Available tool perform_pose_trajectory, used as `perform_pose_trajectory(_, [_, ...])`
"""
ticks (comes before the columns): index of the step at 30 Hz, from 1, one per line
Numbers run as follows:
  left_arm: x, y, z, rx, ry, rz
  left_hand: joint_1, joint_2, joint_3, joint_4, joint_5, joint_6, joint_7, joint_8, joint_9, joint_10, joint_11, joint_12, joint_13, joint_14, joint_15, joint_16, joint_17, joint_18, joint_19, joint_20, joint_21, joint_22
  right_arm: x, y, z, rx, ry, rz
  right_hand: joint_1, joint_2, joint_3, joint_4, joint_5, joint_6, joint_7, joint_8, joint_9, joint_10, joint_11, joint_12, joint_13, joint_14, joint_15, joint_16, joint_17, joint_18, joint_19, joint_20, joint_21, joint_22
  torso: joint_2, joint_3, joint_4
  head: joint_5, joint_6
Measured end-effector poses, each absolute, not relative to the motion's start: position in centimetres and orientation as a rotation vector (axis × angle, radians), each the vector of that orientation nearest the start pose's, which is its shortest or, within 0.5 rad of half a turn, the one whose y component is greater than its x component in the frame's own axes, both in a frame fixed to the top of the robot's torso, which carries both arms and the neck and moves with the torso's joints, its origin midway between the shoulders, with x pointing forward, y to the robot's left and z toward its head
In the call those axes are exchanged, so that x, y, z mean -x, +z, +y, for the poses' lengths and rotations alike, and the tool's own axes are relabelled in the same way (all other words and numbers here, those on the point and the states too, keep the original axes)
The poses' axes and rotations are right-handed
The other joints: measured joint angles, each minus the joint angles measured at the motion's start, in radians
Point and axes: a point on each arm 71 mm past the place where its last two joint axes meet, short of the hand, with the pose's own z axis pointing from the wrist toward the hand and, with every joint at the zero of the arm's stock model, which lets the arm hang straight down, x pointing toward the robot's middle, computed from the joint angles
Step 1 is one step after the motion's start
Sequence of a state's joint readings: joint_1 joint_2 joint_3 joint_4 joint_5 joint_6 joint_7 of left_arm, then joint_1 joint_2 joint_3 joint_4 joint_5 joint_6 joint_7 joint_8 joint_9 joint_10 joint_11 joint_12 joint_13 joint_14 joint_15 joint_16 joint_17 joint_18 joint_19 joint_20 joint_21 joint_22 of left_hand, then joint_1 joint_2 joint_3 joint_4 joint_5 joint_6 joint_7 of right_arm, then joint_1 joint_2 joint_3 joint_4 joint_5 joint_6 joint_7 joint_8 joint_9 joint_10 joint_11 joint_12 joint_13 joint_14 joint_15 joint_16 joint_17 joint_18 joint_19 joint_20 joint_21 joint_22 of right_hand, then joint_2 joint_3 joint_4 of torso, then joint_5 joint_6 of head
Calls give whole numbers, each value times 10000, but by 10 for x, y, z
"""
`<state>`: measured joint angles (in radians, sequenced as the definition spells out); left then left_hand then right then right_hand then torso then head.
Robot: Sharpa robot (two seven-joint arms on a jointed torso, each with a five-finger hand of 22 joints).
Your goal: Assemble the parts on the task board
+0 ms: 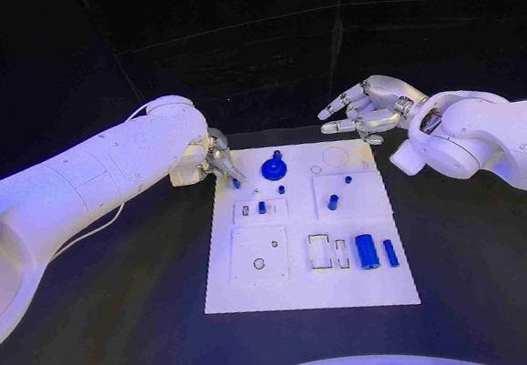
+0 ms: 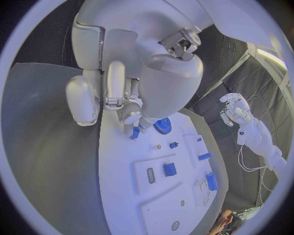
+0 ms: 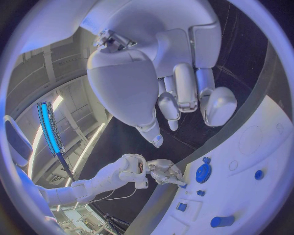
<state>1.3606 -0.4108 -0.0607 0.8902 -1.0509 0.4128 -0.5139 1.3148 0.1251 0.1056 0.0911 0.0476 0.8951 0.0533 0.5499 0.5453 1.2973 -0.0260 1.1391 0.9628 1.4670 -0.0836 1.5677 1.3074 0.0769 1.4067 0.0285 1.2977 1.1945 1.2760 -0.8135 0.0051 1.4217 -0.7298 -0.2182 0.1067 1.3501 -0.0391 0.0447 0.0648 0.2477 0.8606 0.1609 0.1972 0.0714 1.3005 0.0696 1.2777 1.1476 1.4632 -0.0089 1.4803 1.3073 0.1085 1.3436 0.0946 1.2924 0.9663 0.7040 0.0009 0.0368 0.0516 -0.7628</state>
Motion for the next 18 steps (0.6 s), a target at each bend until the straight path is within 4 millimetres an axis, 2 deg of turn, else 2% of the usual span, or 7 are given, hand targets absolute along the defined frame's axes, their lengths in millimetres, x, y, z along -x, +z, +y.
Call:
perform_pose_trajectory(2, [-589, -183, 177, 1562, -2200, 23978, 151, 14, 253, -145, -15, -17, 1, -40, -26, -59, 11, -2, -12, 0, 1, 0, 0, 0, 0, 0, 0, 0, -520, -139, -212, -4126, 11342, 16741, 0, 0, 0, 0, 0, 0, 0, 0, 0, 0, 0, 0, 0, 0, 0, 0, 0, 0, 0, 0, 0, 0, 0, 0, 0, 0, 0])
perform_pose_trajectory(11, [-587, -183, 180, 1492, -2374, 23947, 310, 78, 604, 191, -64, -109, 37, -118, -105, -95, 47, -115, -96, -1, 0, 0, 0, 1, 0, 0, 0, 9, -520, -139, -212, -4120, 11347, 16753, 0, 0, 0, 0, 0, 0, 0, 0, 0, 0, 0, 0, 1, 0, 0, 0, 0, 0, 0, 0, 0, 0, -4, 0, 2, 3, -4])
perform_pose_trajectory(13, [-586, -183, 182, 1502, -2461, 23892, 213, -19, 780, 282, -49, -110, 37, -121, -103, -60, 82, -115, -96, 0, 0, 0, 0, 1, 0, 0, 0, 28, -520, -139, -213, -4120, 11346, 16755, 0, 0, 0, 0, 0, 0, 0, 0, 0, 0, 0, 0, 0, 0, 0, 0, 0, 0, 0, 0, 0, 0, -7, -3, 7, 4, -3])
perform_pose_trajectory(18, [-581, -182, 190, 1651, -2767, 23620, -222, -453, 1578, 89, -43, -86, 62, -93, -59, -36, 106, -115, -95, -1, 0, 0, 0, 0, 0, 0, 0, 77, -520, -139, -213, -4126, 11332, 16757, 0, 0, 0, 0, 0, 0, 0, 0, 0, 0, 0, 0, 1, 0, 0, 0, 0, 0, 0, 0, 0, 0, -16, -9, 17, 1, -3])
